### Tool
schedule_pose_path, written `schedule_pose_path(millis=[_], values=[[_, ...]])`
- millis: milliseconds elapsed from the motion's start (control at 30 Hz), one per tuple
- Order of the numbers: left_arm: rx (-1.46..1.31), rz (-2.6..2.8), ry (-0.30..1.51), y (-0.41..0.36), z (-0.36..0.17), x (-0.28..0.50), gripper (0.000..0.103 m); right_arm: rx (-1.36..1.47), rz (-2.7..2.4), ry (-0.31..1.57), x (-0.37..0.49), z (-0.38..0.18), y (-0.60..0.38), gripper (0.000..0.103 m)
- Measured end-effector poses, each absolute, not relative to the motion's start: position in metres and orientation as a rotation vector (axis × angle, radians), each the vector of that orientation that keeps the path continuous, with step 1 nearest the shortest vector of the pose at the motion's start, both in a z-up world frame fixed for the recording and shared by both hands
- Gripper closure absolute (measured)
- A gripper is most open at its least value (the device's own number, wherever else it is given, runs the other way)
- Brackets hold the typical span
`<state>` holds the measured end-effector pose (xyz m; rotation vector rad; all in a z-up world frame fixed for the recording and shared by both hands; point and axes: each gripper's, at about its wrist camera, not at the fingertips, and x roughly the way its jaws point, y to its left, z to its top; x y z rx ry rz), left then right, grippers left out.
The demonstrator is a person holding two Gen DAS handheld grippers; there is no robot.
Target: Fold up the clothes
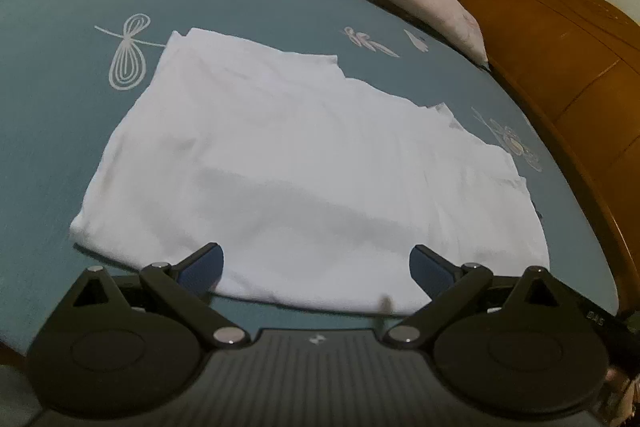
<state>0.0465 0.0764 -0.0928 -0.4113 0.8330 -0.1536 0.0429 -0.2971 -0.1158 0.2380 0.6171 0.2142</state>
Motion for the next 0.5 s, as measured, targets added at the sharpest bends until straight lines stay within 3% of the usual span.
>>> schedule_pose_path(millis=[300, 500], values=[[-0.369, -0.137, 0.773, 0.089, -0.049, 0.078, 0.004, 0.197, 0.204, 0.623, 0.041, -0.112, -0.292, 0.0], [-0.55, -0.232, 0.774, 0.102, -0.057, 0.134, 0.004, 0.282, 0.214, 0.613, 0.042, -0.111, -0.302, 0.0]])
